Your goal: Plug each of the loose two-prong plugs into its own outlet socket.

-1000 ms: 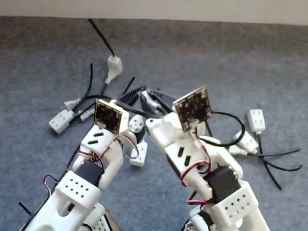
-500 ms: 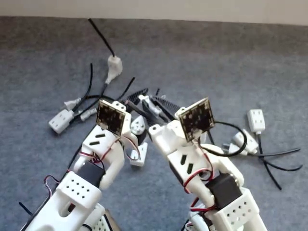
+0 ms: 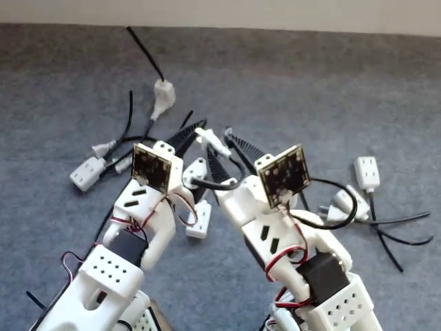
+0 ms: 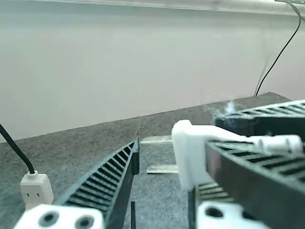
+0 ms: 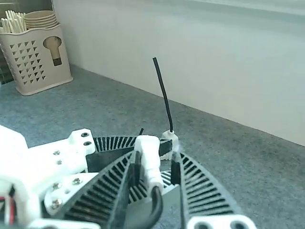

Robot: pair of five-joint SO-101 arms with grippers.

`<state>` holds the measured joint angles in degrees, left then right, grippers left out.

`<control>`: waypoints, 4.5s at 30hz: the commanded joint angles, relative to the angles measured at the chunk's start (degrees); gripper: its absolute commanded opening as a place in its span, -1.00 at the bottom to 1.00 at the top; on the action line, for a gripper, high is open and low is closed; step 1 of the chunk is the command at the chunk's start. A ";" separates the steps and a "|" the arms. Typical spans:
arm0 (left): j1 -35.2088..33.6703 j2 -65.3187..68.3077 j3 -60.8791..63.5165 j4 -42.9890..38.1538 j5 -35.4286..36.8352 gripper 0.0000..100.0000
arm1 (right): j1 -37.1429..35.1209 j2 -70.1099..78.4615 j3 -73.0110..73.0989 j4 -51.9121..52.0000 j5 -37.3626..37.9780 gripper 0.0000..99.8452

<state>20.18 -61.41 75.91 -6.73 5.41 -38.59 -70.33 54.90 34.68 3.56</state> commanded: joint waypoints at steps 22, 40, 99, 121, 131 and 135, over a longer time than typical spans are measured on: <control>-0.92 -0.75 -2.86 -1.93 0.00 -0.68 | -5.23 0.22 -0.04 0.22 0.88 -0.86; -1.36 -0.75 -2.51 -1.85 -0.09 -0.68 | 0.13 0.22 -10.77 8.84 0.97 -0.98; -41.45 -0.75 20.70 -1.49 -8.97 -0.69 | -8.13 48.13 -32.04 38.99 34.20 -0.98; -41.36 -0.75 20.70 -1.49 -8.97 -0.69 | -12.44 48.84 -23.87 30.29 35.25 -0.98; -41.36 -0.75 20.70 -1.49 -8.97 -0.69 | -12.53 48.75 -22.02 29.85 35.60 -0.98; -41.36 -0.75 20.70 -1.49 -8.97 -0.69 | -12.53 48.75 -22.02 27.47 35.52 -0.98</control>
<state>-20.62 -61.58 95.69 -7.52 -3.47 -50.73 -21.19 33.45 64.04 38.46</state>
